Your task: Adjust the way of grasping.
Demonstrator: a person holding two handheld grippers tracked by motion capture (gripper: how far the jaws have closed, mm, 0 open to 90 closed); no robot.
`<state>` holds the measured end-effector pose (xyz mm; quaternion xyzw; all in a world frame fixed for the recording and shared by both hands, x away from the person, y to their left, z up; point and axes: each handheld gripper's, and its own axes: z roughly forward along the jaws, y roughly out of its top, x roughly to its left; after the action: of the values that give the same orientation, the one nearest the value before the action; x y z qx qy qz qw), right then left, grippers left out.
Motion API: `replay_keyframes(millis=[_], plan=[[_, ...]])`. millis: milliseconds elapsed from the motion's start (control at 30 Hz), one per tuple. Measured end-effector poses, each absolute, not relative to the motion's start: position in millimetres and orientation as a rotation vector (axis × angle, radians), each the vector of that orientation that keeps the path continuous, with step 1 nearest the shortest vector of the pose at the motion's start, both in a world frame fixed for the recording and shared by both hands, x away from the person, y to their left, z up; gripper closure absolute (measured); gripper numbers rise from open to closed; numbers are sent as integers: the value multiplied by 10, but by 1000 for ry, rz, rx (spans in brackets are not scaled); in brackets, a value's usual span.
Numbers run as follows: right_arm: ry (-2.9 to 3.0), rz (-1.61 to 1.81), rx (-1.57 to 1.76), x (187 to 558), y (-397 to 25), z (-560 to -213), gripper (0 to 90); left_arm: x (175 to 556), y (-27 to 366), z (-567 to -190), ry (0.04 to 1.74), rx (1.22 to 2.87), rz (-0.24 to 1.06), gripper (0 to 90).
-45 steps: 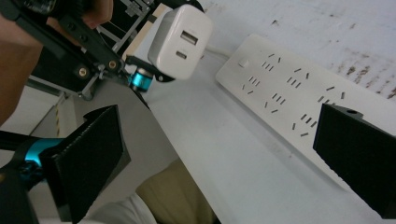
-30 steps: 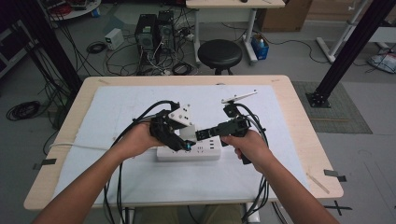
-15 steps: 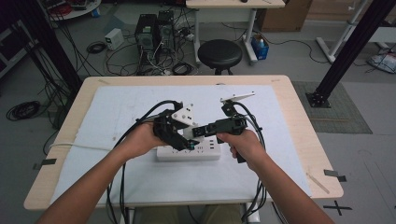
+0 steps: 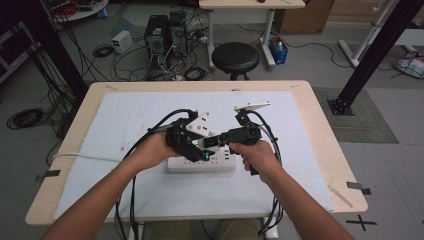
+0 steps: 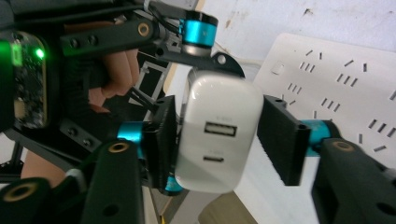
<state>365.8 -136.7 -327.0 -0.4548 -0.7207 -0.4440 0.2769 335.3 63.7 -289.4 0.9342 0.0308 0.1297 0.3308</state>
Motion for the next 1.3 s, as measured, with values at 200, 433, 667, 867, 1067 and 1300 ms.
replay_keyframes(millis=[200, 433, 667, 867, 1067, 1300], plan=[[-1832, -1185, -1232, 3683, -1386, -3317, 601, 3329, 626, -2900, 69, 2447, 377, 425], [-1838, -1235, -1234, 3675, -1393, -3354, 621, 3321, 593, -2919, 84, 2462, 423, 416], [-1997, -1291, -1251, 3691, -1536, -3299, 622, 3415, 763, -2903, 236, 2464, 392, 232], [-2144, -1263, -1299, 3729, -1713, -3246, 622, 3515, 1118, -2928, 392, 2464, 344, 198], [-2310, -1270, -1313, 3741, -1865, -3101, 621, 3568, 1372, -2947, 484, 2502, 320, 198], [-2521, -1219, -1289, 3735, -1967, -2922, 621, 3604, 1555, -2974, 554, 2542, 322, 198]])
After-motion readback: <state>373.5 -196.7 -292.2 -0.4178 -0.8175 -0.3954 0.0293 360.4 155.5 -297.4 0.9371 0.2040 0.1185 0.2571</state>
